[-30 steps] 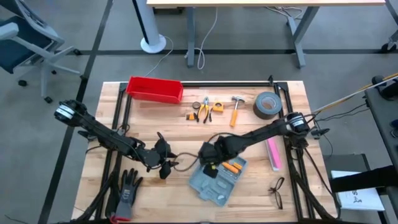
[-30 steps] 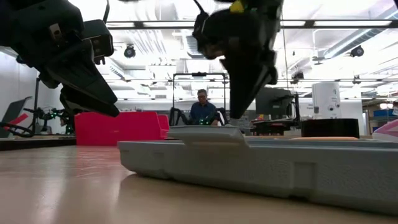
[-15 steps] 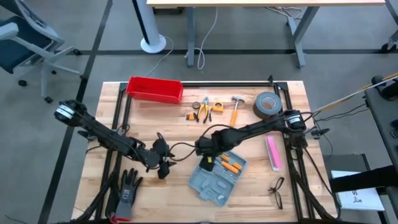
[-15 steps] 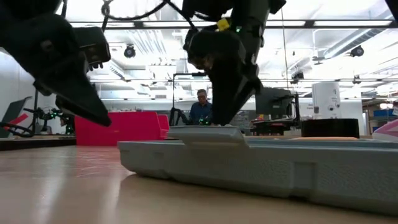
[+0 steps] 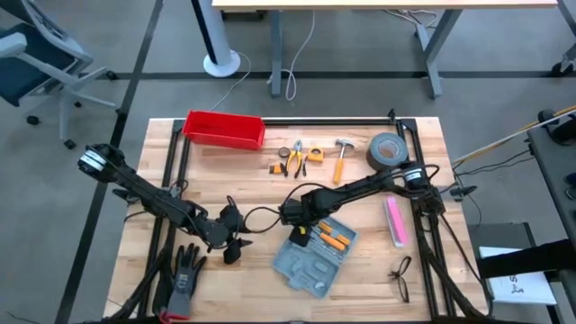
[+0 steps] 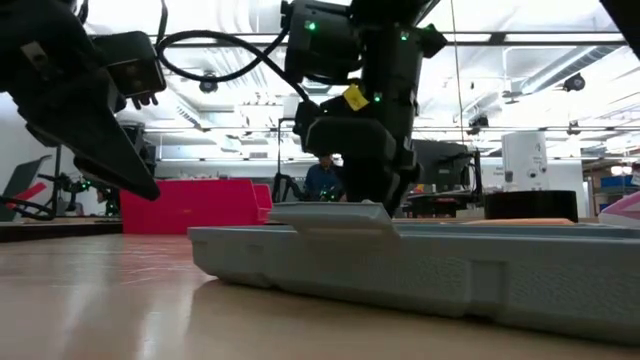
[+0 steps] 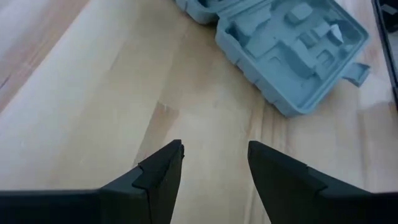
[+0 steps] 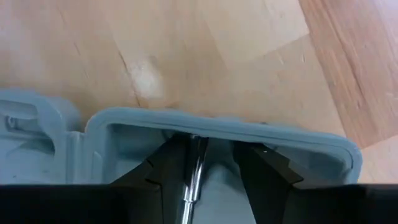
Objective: Prefit tool cases
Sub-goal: Remove the screwdriver bit holder handle from the gray toolbox
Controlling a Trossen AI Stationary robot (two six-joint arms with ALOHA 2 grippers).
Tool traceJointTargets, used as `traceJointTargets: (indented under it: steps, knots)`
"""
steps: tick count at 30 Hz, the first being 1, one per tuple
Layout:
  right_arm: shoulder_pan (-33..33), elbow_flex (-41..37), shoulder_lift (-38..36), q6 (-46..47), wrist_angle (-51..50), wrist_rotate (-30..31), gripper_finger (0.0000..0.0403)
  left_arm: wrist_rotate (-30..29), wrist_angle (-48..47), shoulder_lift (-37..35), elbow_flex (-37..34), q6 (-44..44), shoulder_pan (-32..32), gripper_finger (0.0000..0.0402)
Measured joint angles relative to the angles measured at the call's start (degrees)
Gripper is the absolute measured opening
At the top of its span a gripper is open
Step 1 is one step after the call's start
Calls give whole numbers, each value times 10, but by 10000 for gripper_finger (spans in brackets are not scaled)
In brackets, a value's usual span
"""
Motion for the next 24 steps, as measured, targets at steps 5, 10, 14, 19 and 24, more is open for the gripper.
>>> traceJointTargets:
  steps: [5, 10, 14, 19, 24]
  knots:
    - [0, 0, 2, -14, 1, -8, 94, 2, -1, -2, 0, -1, 0, 187]
    - [0, 0, 2, -19, 2, -11, 19, 1, 2, -3, 0, -2, 0, 191]
    - [0, 2, 1, -25, -3, -11, 13, 1, 4, -2, 0, -2, 0, 192]
    - [0, 21, -1, -24, -27, -11, 9, 1, 6, -2, 0, -2, 0, 188]
    - [0, 46, -10, -28, -53, -10, 9, 1, 11, -2, 0, -2, 0, 188]
